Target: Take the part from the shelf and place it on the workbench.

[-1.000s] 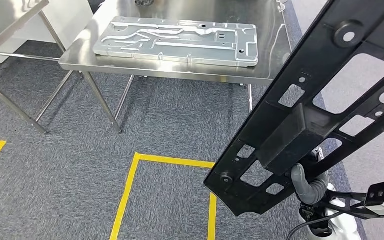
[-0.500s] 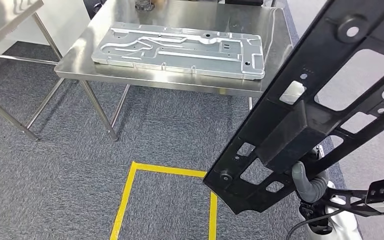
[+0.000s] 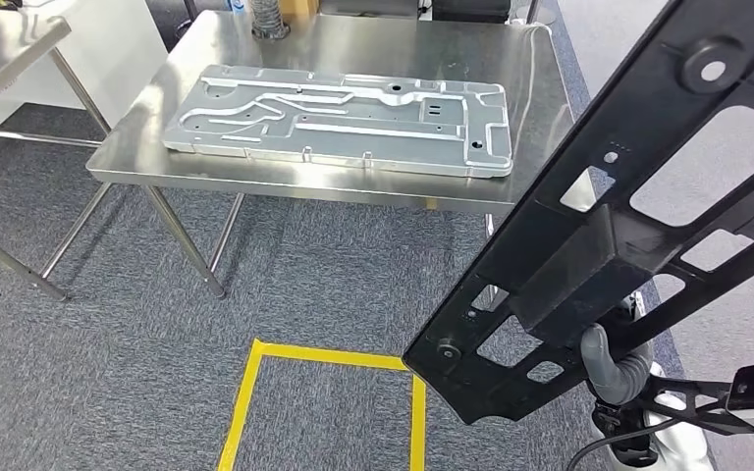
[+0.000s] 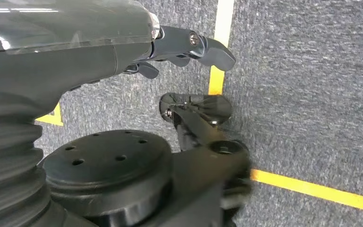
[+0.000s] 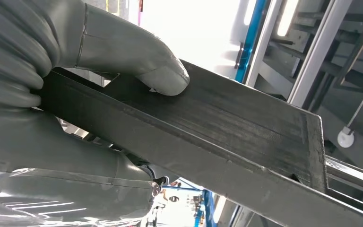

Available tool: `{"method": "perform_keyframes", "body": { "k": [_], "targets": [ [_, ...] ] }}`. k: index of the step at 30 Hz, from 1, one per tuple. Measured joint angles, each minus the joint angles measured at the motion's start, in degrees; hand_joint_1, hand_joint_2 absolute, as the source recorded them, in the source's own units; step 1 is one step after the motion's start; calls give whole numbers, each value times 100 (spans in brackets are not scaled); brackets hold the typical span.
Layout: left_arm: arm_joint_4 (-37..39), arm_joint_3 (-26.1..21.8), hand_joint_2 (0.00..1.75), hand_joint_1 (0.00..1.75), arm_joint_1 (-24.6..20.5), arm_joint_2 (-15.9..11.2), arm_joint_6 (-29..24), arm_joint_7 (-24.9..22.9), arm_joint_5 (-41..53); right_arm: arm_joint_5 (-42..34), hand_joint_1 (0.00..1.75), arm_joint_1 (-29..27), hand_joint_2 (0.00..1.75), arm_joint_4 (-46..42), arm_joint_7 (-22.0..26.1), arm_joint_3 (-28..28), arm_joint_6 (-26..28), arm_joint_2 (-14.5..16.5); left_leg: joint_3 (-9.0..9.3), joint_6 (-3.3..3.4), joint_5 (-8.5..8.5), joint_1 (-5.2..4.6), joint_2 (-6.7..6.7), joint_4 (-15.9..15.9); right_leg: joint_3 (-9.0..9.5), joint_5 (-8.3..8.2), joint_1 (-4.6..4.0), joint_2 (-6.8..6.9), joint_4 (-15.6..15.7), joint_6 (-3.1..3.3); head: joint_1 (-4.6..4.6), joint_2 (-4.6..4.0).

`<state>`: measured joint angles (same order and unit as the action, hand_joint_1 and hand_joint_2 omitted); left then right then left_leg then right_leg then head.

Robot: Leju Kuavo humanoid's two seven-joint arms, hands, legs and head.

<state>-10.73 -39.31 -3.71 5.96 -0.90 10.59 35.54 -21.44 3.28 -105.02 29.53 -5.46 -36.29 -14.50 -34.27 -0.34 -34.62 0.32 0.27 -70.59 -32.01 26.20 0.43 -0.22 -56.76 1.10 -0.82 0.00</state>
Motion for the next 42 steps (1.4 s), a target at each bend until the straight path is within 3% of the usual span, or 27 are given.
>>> {"method": "perform_keyframes", "body": {
  "k": [1, 2, 3, 5, 6, 8, 11, 13, 15, 17, 18, 19, 21, 23, 26, 27, 29, 31, 33, 34, 35, 37, 38, 39, 42],
  "targets": [
    [0, -2, 175, 0, 6, 1, -3, -4, -2, 0, 175, -6, 175, 0, 0, 0, -6, 1, -221, -24, -110, 18, -1, -276, 43, 42, 5, -6, 0, -7, -1, 0],
    [0, -5, 175, 0, 16, 1, -7, -8, -4, 0, 175, -12, 175, 0, 0, 0, -8, 2, -358, -40, -110, 32, -1, -366, 95, 85, 15, -15, -1, -22, -1, 0],
    [0, -8, 175, 0, 25, 0, -10, -11, -5, 0, 175, -16, 175, 0, 0, 0, -8, 2, -389, -53, 26, 45, -2, -240, 156, 130, 31, -24, -1, -43, -1, 0],
    [1, -13, 175, 0, 33, -1, -14, -13, -6, 0, 175, -19, 175, 0, -1, 0, -8, 3, -212, -80, 579, 71, -6, 495, 288, 229, 66, -33, -1, -106, 0, 0],
    [1, -15, 175, 0, 35, 1, -15, -14, -6, 0, 175, -17, 175, 0, -2, 0, -7, 3, -112, -72, 749, 71, -9, 839, 341, 277, 77, -39, -6, -147, 1, 0],
    [1, -20, 175, 0, 29, 2, -15, -19, -1, -3, 175, -8, 175, -2, -5, 1, 4, 4, -7, 8, 864, 58, -12, 1176, 405, 347, 77, -45, -8, -246, 1, 0],
    [0, -42, 175, 0, 31, 1, -21, -32, 9, -15, 175, -1, 175, -4, -12, 3, 14, 5, 73, 176, 854, 41, 1, 1201, 447, 367, 82, -39, -91, -360, 1, 0],
    [0, -62, 175, 0, 29, 1, -37, -35, 10, -19, 175, 16, 175, -4, -17, 5, 15, 5, 170, 251, 833, 29, 4, 1230, 217, 450, 93, -17, -518, -384, 1, 0],
    [0, -84, 175, 0, 21, 1, -50, -38, 9, -18, 175, 31, 175, -3, -30, 7, 21, 6, 231, 304, 778, -2, 5, 1251, -299, 708, 83, -3, -1280, -385, 2, 0],
    [0, -100, 175, 0, 24, 1, -53, -40, 8, -16, 175, 31, 175, -1, -41, 7, 29, 9, 320, 338, 691, -51, 13, 1258, -739, 948, 68, -3, -1736, -360, 2, 0],
    [0, -104, 175, 0, 30, 0, -54, -42, 8, -15, 175, 30, 175, -1, -44, 7, 35, 11, 388, 348, 635, -78, 17, 1259, -826, 921, 53, -3, -1678, -328, 2, 0],
    [0, -107, 175, 0, 36, -1, -54, -44, 8, -15, 175, 30, 175, 0, -48, 7, 40, 13, 470, 353, 575, -108, 20, 1262, -824, 768, 29, -3, -1442, -280, 2, 0],
    [3, -110, 175, 0, 46, 13, -54, -47, 9, -15, 175, 25, 175, 0, -52, 7, 48, 14, 620, 354, 448, -147, 21, 1267, -695, 145, -65, -10, -727, -118, 0, 0],
    [8, -113, 175, 0, 32, 32, -54, -49, 10, -10, 175, 20, 175, -3, -58, 6, 49, 15, 707, 318, 350, -143, 33, 1302, -598, -261, -158, -22, -285, 3, 9, 0],
    [8, -115, 175, 0, 11, 34, -54, -48, 23, -5, 175, 21, 175, -17, -58, 8, 55, 21, 802, 218, 403, -127, 25, 1233, -396, -270, -176, -38, -71, 75, 15, 0],
    [7, -115, 175, 0, 10, 32, -53, -42, 32, -6, 175, 16, 175, -24, -49, 9, 57, 23, 763, 190, 456, -131, 19, 1063, -293, -259, -152, -42, -4, 92, 13, 0],
    [4, -115, 175, 0, -1, 28, -47, -32, 45, 2, 175, 1, 175, -32, -30, 9, 58, 30, 423, 138, 439, -113, 17, 472, -113, -204, -103, -38, 72, 94, 11, 0],
    [4, -116, 175, 0, 2, 29, -43, -28, 47, 13, 175, -31, 175, -32, -8, 9, 47, 38, -93, 70, 145, -70, 14, -171, 19, -89, -70, -39, 87, 85, 10, 0],
    [4, -126, 175, 0, 27, 25, -46, -33, 37, 15, 175, -65, 175, -24, 14, 9, 18, 41, -414, 18, -171, -31, 11, -291, 181, 49, -40, -52, 88, 58, 10, 0],
    [4, -133, 175, 0, 36, 22, -50, -37, 29, 15, 175, -69, 175, -18, 22, 9, 1, 42, -457, -1, -142, -19, 10, -109, 275, 121, -27, -59, 87, 41, 10, 0],
    [4, -145, 175, 0, 40, 19, -57, -41, 16, 12, 175, -61, 175, -4, 27, 9, -18, 42, -442, -12, 68, -10, 9, 202, 371, 197, -16, -62, 87, 21, 10, 0],
    [4, -173, 175, 0, 44, 15, -72, -49, -5, 3, 175, -16, 175, 40, 31, 9, -51, 44, -383, 3, 804, -13, 7, 898, 521, 347, -16, -70, 74, -31, 11, 0],
    [4, -190, 175, 0, 42, 14, -78, -52, -15, -2, 175, 12, 175, 69, 32, 8, -67, 46, -355, 34, 1090, -20, 8, 1116, 566, 421, -20, -75, 79, -67, 11, 0],
    [4, -203, 175, 0, 41, 13, -81, -57, -19, -5, 175, 37, 175, 93, 32, 7, -79, 48, -343, 71, 1245, -25, 10, 1234, 601, 461, -28, -81, 65, -107, 11, 0],
    [4, -228, 175, 0, 33, 17, -83, -58, -21, -15, 175, 92, 175, 134, 36, 4, -91, 50, -214, 189, 1220, -17, 19, 1293, 611, 469, -24, -68, -99, -202, 13, 0]
  ]
}}
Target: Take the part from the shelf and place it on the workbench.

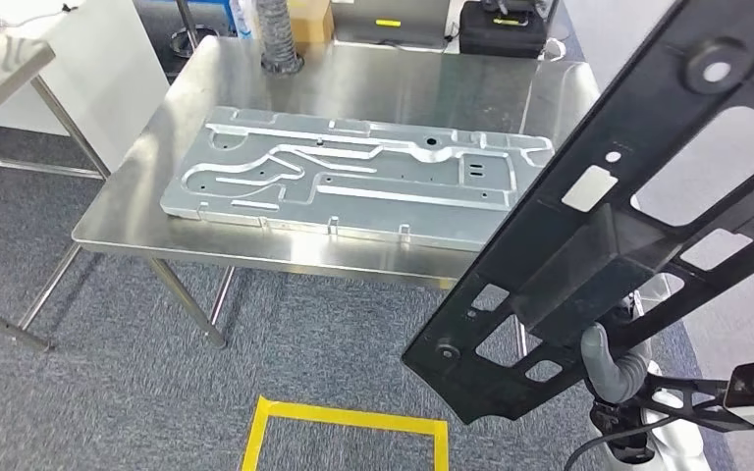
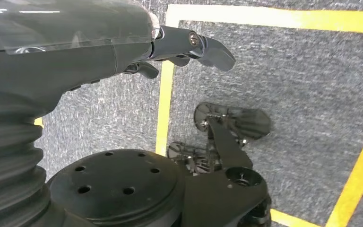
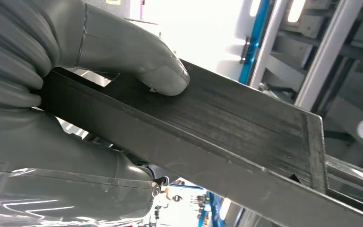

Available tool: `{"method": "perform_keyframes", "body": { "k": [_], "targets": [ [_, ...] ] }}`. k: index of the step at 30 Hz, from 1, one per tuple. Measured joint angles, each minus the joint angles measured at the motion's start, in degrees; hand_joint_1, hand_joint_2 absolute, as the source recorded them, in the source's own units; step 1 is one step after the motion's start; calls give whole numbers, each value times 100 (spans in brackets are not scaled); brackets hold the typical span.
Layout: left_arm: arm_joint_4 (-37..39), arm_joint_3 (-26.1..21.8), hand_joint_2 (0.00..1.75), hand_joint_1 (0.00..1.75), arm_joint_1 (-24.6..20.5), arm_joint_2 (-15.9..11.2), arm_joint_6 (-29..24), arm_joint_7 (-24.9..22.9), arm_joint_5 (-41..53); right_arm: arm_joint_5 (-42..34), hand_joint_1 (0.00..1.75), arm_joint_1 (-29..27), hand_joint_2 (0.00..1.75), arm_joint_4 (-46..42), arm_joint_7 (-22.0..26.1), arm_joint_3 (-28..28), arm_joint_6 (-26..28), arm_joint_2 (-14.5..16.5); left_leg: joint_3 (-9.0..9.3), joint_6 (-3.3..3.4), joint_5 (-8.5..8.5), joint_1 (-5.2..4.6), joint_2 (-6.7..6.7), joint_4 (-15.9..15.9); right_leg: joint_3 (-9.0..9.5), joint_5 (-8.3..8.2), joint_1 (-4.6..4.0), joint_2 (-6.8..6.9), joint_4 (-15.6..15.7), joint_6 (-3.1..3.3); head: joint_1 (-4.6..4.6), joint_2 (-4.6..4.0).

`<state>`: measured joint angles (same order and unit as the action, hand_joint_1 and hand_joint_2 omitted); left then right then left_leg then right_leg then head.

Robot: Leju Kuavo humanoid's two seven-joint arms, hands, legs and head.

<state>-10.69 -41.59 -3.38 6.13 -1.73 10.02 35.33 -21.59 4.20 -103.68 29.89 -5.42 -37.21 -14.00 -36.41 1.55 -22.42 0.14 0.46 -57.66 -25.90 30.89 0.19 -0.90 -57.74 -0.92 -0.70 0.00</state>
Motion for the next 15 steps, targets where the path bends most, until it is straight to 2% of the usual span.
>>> {"method": "perform_keyframes", "body": {
  "k": [1, 2, 4, 5, 6, 7, 8, 10, 11, 12, 13, 15],
  "targets": [
    [0, -6, 175, 0, -1, 2, 0, 4, 1, -5, 175, 21, 175, 14, 3, 0, -1, -1, 57, 32, -27, 3, 0, 5, -106, 26, 8, 15, -206, -17, 0, 0],
    [-1, -11, 175, 0, -3, 3, 0, 10, 1, -9, 175, 38, 175, 28, 5, 0, -5, -1, 110, 53, -67, 4, 1, 11, -288, 103, 16, 32, -517, -35, 0, 0],
    [-1, -18, 175, 0, -6, 2, 0, 21, 1, -17, 175, 48, 175, 61, 13, 0, -20, -1, 204, 74, -166, -6, 1, 10, -794, 397, 21, 50, -1225, -60, 0, 0],
    [-1, -20, 175, 0, -5, 2, -1, 25, 1, -19, 175, 43, 175, 79, 17, -1, -27, -1, 264, 77, -223, -13, 1, 9, -1018, 549, 21, 52, -1451, -66, 0, 0],
    [-1, -21, 175, 0, -2, 1, -1, 27, 1, -22, 175, 38, 175, 97, 22, -1, -31, -1, 335, 79, -285, -20, 2, 9, -1167, 631, 21, 53, -1516, -64, 0, 0],
    [-1, -22, 175, 0, 1, 1, -2, 28, 1, -26, 175, 35, 175, 114, 28, -2, -32, -1, 425, 78, -352, -27, 3, 8, -1233, 581, 20, 54, -1395, -54, 0, 0],
    [-1, -24, 175, 0, 5, 1, -2, 28, 2, -30, 175, 34, 175, 128, 34, -2, -32, -1, 523, 75, -422, -35, 3, 9, -1229, 372, 17, 55, -1119, -37, 0, 0],
    [1, -25, 175, 0, 13, 7, -2, 29, 3, -38, 175, 28, 175, 153, 44, -2, -32, -1, 680, 48, -555, -48, 7, 5, -1160, -356, -12, 60, -421, 34, -2, 0],
    [2, -25, 175, 0, 7, 10, -2, 30, 3, -41, 175, 21, 175, 163, 46, -3, -32, -2, 726, 21, -615, -54, 14, 0, -1138, -624, -37, 60, -201, 70, -3, 0],
    [3, -26, 175, 0, 1, 14, -4, 30, 4, -43, 175, 15, 175, 173, 46, -7, -32, -2, 765, -11, -654, -53, 20, -6, -1127, -782, -62, 57, -83, 104, -3, 0],
    [3, -26, 175, 0, -9, 16, -7, 29, 4, -49, 175, 14, 175, 178, 47, -9, -32, -3, 803, -49, -675, -55, 24, -20, -1112, -776, -80, 49, -64, 131, -3, 0],
    [1, -27, 175, 0, -26, 13, -11, 26, 5, -62, 175, 33, 175, 178, 50, -14, -33, -2, 829, -115, -714, -47, 17, -71, -1004, -759, -64, 38, -1, 193, -2, 0]
  ]
}}
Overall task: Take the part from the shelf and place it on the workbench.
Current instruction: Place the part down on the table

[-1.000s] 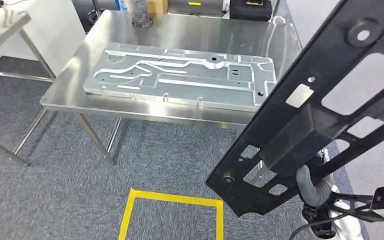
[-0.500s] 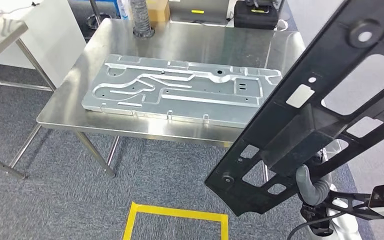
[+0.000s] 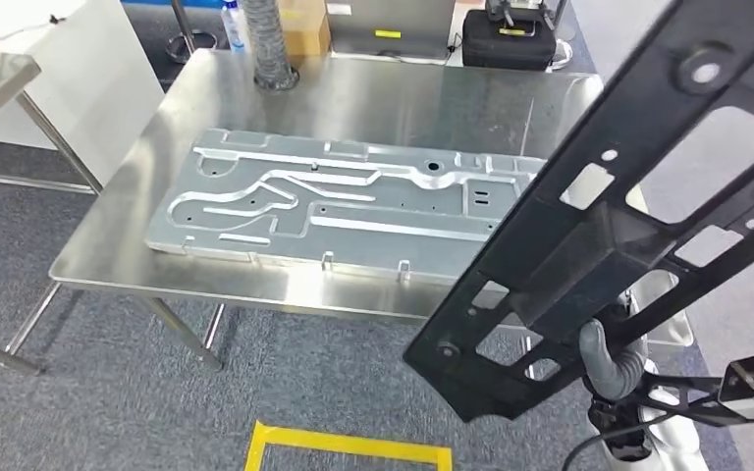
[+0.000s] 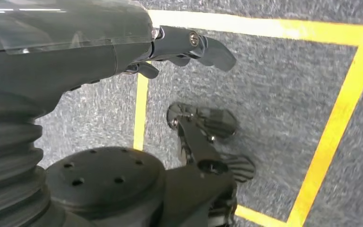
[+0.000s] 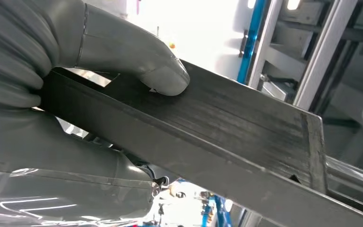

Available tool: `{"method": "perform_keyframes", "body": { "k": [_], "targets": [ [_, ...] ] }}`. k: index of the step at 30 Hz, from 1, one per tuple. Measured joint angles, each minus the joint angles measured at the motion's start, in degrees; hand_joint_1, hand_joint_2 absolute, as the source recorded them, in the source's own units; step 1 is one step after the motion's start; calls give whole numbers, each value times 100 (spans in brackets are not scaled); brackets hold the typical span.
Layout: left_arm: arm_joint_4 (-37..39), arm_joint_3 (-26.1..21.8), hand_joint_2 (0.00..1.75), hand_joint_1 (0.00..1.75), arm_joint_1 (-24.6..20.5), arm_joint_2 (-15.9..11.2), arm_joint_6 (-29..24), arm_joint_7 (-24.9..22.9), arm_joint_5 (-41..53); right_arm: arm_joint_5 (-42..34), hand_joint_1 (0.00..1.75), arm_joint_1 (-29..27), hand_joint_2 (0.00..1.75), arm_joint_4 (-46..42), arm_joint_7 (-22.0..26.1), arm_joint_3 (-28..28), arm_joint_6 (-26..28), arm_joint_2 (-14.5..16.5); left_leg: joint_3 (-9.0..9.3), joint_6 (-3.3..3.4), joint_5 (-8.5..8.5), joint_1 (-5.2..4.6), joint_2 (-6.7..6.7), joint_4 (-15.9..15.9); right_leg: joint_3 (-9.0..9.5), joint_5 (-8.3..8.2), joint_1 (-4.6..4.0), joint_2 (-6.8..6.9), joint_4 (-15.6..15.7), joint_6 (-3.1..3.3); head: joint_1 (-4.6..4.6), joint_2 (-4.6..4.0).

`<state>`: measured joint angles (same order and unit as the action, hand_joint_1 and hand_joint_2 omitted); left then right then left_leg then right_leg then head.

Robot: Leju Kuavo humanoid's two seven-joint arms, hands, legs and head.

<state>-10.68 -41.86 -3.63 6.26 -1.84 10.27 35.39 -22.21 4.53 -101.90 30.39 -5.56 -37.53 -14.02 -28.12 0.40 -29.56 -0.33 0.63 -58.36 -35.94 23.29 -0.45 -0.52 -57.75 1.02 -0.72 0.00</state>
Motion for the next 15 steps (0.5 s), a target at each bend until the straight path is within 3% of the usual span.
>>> {"method": "perform_keyframes", "body": {
  "k": [2, 5, 6, 7, 8, 9, 11, 12, 15],
  "targets": [
    [-1, 0, 175, 0, -14, -3, 0, -3, 0, -9, 175, 19, 175, -2, 5, 0, 0, 2, -187, -54, -128, 8, -12, -390, 117, 36, 24, -2, 57, 58, -3, 0],
    [-1, 0, 175, 0, -12, -3, 0, -8, 0, -5, 175, 19, 175, 0, -2, -3, 1, 7, -865, -107, -529, 33, -21, -1446, 211, 129, 18, 0, 69, 98, -4, 0],
    [-1, 0, 175, 0, -3, -3, 0, -10, 0, -3, 175, 17, 175, 1, -4, -4, 1, 8, -1021, -110, -560, 37, -21, -1593, 251, 165, 11, -6, 69, 101, -3, 0],
    [-1, -1, 175, 0, 6, -3, 0, -12, 0, -1, 175, 16, 175, 2, -5, -4, 1, 9, -1078, -102, -454, 37, -21, -1531, 301, 202, 5, -13, 68, 101, -3, 0],
    [-1, -1, 175, 0, 12, -3, 0, -13, 1, 3, 175, 15, 175, 3, -5, -4, 2, 9, -1032, -84, -214, 32, -21, -1261, 358, 241, -1, -19, 68, 99, -3, 0],
    [-1, -2, 175, 0, 15, -3, 0, -13, 3, 11, 175, 15, 175, 3, -8, -4, 4, 10, -919, -52, 105, 19, -22, -849, 413, 279, -7, -23, 69, 95, -3, 0],
    [-1, -6, 175, 0, 10, -9, 3, -11, 16, 41, 175, 17, 175, 2, -22, -4, 10, 11, -711, 14, 474, -16, -23, -166, 475, 340, -20, -29, 59, 69, -3, 0],
    [-1, -8, 175, 0, 8, -11, 5, -8, 26, 52, 175, 20, 175, 1, -44, -4, 13, 13, -659, 42, 540, -31, -23, 6, 478, 362, -22, -33, 54, 45, -3, 0],
    [-1, -14, 175, 0, 7, -9, 8, -3, 41, -11, 175, 83, 175, -5, -182, -3, 6, 20, -613, 103, 577, -14, -26, 110, 475, 414, -20, -38, 41, -43, -3, 0]
  ]
}}
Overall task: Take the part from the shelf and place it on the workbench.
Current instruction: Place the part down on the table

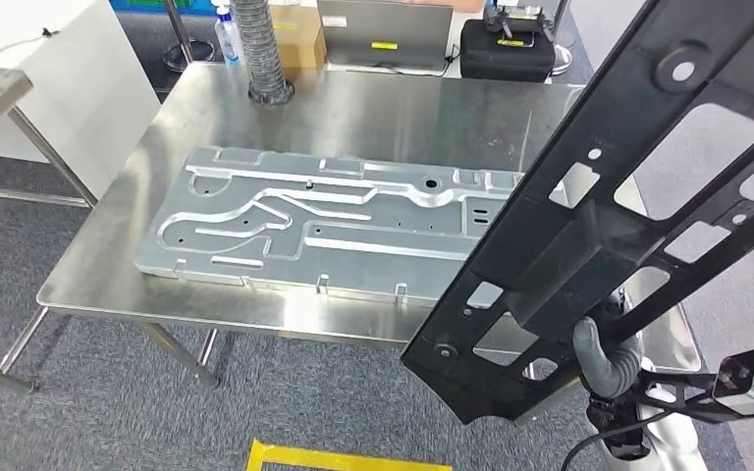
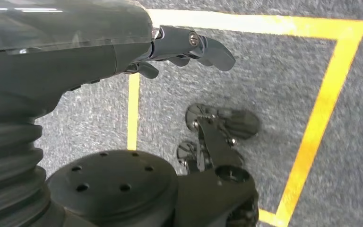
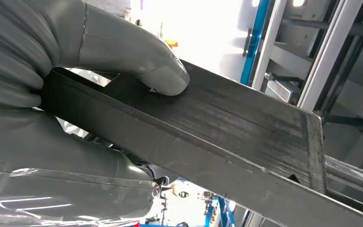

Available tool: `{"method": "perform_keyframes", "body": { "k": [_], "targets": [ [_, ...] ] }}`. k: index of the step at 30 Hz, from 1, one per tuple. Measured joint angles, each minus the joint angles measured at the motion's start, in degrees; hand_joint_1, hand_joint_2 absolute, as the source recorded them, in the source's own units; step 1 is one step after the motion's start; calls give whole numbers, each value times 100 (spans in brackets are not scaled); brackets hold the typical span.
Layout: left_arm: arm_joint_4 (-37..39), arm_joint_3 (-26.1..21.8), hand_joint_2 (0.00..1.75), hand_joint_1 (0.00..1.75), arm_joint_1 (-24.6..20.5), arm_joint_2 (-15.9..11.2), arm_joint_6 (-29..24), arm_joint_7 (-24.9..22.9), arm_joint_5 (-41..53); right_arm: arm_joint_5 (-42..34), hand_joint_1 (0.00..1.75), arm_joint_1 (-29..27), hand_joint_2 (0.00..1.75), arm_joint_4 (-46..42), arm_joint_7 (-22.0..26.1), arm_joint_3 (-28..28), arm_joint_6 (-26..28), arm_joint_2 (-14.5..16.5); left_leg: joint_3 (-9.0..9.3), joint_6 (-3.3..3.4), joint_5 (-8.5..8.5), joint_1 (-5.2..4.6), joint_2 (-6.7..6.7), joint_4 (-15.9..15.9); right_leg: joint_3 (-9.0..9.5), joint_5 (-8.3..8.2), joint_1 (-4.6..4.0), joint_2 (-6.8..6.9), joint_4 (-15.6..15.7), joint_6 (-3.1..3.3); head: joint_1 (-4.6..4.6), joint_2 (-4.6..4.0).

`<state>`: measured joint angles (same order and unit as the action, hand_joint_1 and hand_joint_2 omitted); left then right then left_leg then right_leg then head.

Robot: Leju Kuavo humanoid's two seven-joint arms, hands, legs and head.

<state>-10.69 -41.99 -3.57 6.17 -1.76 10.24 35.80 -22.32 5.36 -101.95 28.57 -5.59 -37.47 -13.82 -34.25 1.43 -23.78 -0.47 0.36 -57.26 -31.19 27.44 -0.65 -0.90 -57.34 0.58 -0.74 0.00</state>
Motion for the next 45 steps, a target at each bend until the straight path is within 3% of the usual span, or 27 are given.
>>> {"method": "perform_keyframes", "body": {
  "k": [2, 5, 6, 7, 8, 10, 11, 12, 15, 17, 20, 21, 22, 23, 26, 28, 30, 32, 33, 35, 36, 37, 38, 39, 41, 43, 45],
  "targets": [
    [0, -10, 175, 0, -6, 10, -3, 11, -1, -82, 175, 116, 175, -7, -99, 3, 5, -5, 32, 37, 29, 35, -12, 65, -117, 183, 16, 16, -261, -68, 0, 0],
    [0, -26, 175, 0, -15, 23, -2, 62, -1, -127, 175, 267, 175, -6, -232, 14, 98, -34, 45, 60, 20, 50, -19, 83, -669, 662, 96, 33, -1322, -164, 0, 0],
    [0, -30, 175, 0, -14, 25, 3, 80, 3, -123, 175, 302, 175, -2, -275, 22, 146, -56, 47, 55, 9, 55, -18, 75, -815, 700, 126, 38, -1563, -194, 0, 0],
    [0, -34, 175, 0, -13, 26, 8, 94, 7, -118, 175, 346, 175, 2, -312, 36, 192, -86, 51, 44, -6, 64, -17, 61, -866, 624, 155, 45, -1600, -225, 0, 0],
    [0, -38, 175, 0, -12, 26, 17, 110, 14, -109, 175, 411, 175, 7, -348, 56, 234, -123, 57, 25, -26, 78, -14, 39, -799, 437, 183, 55, -1398, -256, 0, 0],
    [0, -48, 175, 0, -12, 26, 39, 157, 32, -76, 175, 635, 175, 38, -442, 103, 333, -219, 59, -37, -80, 94, -11, -28, -484, 11, 228, 82, -637, -312, 0, 0],
    [0, -53, 175, 0, -18, 26, 54, 190, 48, -42, 175, 784, 175, 74, -507, 127, 401, -275, 49, -71, -106, 92, -11, -66, -363, -113, 231, 79, -340, -306, -1, -1],
    [0, -56, 175, 0, -23, 27, 68, 221, 67, 12, 175, 946, 175, 122, -578, 149, 480, -336, 38, -106, -123, 85, -13, -92, -304, -156, 223, 72, -181, -283, -1, -1],
    [0, -58, 175, 0, -36, 30, 102, 290, 126, 284, 175, 1415, 175, 315, -733, 212, 739, -542, 27, -199, -131, 85, -17, -97, -307, -156, 196, 49, -137, -156, 0, 0],
    [0, -58, 175, 0, -42, 30, 127, 334, 150, 711, 175, 1755, 175, 465, -729, 232, 961, -718, -55, -245, -271, 99, -17, -295, -297, -174, 208, 56, -114, -76, 0, 0],
    [0, -63, 175, 0, -46, 30, 163, 399, 175, 2117, 175, 2342, 175, 735, -671, 164, 1733, -1100, -562, -272, -805, 107, -17, -1396, -298, -175, 181, 75, -114, -7, 0, 0],
    [0, -67, 175, 0, -43, 31, 175, 416, 187, 2776, 175, 2568, 175, 840, -678, 91, 2046, -1250, -725, -270, -908, 107, -17, -1728, -301, -171, 165, 77, -120, 4, 0, 0],
    [0, -71, 175, 0, -39, 31, 185, 432, 200, 3408, 175, 2795, 175, 947, -700, -1, 2290, -1399, -796, -256, -899, 106, -17, -1855, -301, -168, 148, 74, -125, 12, 0, 0],
    [0, -76, 175, 0, -39, 32, 192, 444, 208, 3868, 175, 3001, 175, 1041, -722, -92, 2442, -1535, -752, -227, -777, 102, -17, -1740, -295, -163, 130, 70, -128, 16, 0, 0],
    [0, -96, 175, 0, -44, 30, 198, 463, 215, 4188, 175, 3403, 175, 1233, -740, -293, 2573, -1792, -217, -79, -221, 49, -15, -565, -277, -147, 87, 64, -129, 5, 0, 0],
    [0, -111, 175, 0, -45, 29, 198, 467, 218, 4175, 175, 3532, 175, 1316, -744, -391, 2615, -1886, -37, -31, -128, 14, -17, -175, -283, -147, 86, 65, -122, -42, -1, 0],
    [0, -118, 175, 0, -44, 32, 199, 470, 234, 4532, 175, 3621, 175, 1374, -794, -503, 2797, -1981, -15, -10, -111, 14, -16, -117, -282, -153, 93, 70, -99, -109, -1, 0],
    [0, -122, 175, 0, -48, 43, 200, 473, 264, 5361, 175, 3829, 175, 1471, -896, -688, 3107, -2091, 13, 38, -59, 33, -18, -19, -333, -67, 104, 76, -201, -164, 0, 0],
    [0, -124, 175, 0, -57, 48, 200, 474, 287, 5845, 175, 4005, 175, 1575, -941, -823, 3241, -2138, 27, 59, -34, 43, -25, 24, -430, 53, 108, 77, -399, -187, 0, 0],
    [0, -126, 175, 0, -78, 61, 204, 476, 341, 6779, 175, 4413, 175, 1965, -998, -1216, 3443, -2183, 27, 75, -22, 44, -42, 41, -781, 375, 133, 77, -1111, -229, 0, 0],
    [0, -126, 175, 0, -89, 66, 210, 473, 376, 7157, 175, 4593, 175, 2221, -1007, -1462, 3526, -2183, 28, 74, -23, 48, -50, 38, -958, 476, 146, 78, -1452, -252, 0, 0],
    [0, -126, 175, 0, -99, 73, 217, 466, 408, 7428, 175, 4738, 175, 2497, -1003, -1722, 3600, -2177, 29, 71, -26, 55, -54, 33, -1065, 477, 163, 80, -1637, -276, 0, 0],
    [0, -126, 175, 0, -107, 81, 224, 455, 442, 7579, 175, 4855, 175, 2769, -979, -1969, 3665, -2163, 29, 62, -32, 66, -53, 22, -1066, 365, 184, 83, -1594, -298, 0, 0],
    [0, -125, 175, 0, -116, 89, 228, 441, 472, 7628, 175, 4951, 175, 3026, -940, -2194, 3732, -2138, 30, 47, -42, 80, -46, 4, -953, 161, 207, 87, -1319, -316, 0, 0],
    [0, -125, 175, 0, -135, 102, 230, 421, 513, 7587, 175, 5118, 175, 3543, -859, -2622, 3921, -2033, 17, -11, -81, 93, -29, -59, -604, -197, 229, 98, -533, -331, 0, 0],
    [0, -126, 175, 0, -161, 107, 227, 415, 537, 7500, 175, 5218, 175, 3988, -811, -2994, 4112, -1890, -7, -76, -104, 88, -19, -106, -426, -287, 204, 95, -138, -281, -1, 0],
    [0, -126, 175, 0, -175, 110, 226, 414, 550, 7433, 175, 5241, 175, 4283, -793, -3255, 4200, -1774, -14, -120, -99, 90, -16, -103, -427, -270, 172, 83, -136, -210, -1, 0]
  ]
}}
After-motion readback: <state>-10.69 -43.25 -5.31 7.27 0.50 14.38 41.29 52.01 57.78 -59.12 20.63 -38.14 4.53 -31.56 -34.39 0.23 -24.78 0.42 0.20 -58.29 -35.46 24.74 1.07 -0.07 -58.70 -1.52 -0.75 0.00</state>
